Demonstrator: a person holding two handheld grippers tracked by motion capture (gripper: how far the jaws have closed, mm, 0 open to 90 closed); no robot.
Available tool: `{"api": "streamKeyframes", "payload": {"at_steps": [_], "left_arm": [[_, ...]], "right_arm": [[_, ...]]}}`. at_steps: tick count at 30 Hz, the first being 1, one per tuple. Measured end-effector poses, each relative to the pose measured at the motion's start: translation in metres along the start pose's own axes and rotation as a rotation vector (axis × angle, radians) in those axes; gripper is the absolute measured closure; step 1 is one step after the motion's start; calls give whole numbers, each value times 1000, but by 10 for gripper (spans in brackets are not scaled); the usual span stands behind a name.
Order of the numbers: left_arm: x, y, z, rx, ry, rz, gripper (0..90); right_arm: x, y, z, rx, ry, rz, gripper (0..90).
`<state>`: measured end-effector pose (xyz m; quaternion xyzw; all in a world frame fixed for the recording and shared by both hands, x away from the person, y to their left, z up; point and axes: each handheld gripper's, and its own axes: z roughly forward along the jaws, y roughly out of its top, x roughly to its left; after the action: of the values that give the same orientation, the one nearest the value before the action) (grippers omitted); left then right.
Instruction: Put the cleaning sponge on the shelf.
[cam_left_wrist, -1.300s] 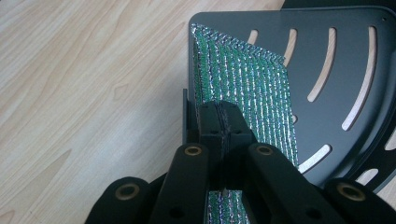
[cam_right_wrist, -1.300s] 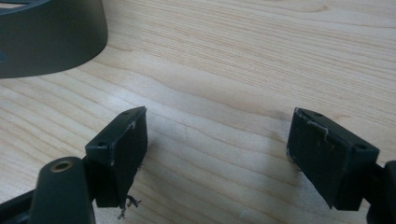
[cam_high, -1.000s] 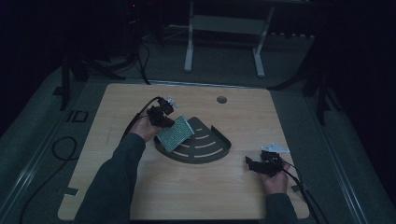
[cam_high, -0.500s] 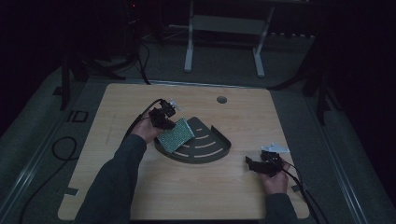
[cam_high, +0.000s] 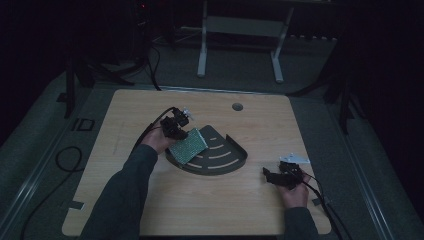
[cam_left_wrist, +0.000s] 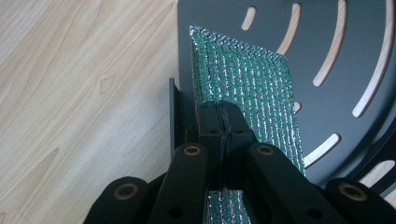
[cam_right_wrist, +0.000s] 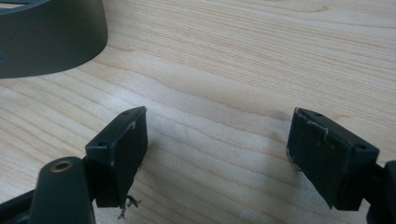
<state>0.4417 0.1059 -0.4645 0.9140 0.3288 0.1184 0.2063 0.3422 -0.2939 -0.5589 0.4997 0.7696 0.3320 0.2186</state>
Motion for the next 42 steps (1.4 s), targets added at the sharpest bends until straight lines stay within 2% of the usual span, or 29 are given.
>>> {"api": "streamKeyframes", "payload": {"at_steps": [12, 19, 24, 30, 34, 36, 42], "left_arm": [[1, -1, 2, 13, 19, 3, 879], [3, -2, 0, 15, 25, -1, 806], [6, -3, -6, -11, 21, -19, 727], [13, -5, -15, -43, 9, -64, 659], [19, -7, -20, -62, 29, -117, 614], [23, -9, -22, -73, 26, -149, 604], [29, -15, -30, -109, 4, -197, 566]], "right_arm": [[0, 0, 0, 0, 0, -1, 198], [0, 0, 0, 0, 0, -1, 198], [0, 0, 0, 0, 0, -1, 198], [0, 0, 0, 0, 0, 0, 198], [0, 0, 0, 0, 0, 0, 198], [0, 0, 0, 0, 0, -1, 198], [0, 0, 0, 0, 0, -1, 198]]}}
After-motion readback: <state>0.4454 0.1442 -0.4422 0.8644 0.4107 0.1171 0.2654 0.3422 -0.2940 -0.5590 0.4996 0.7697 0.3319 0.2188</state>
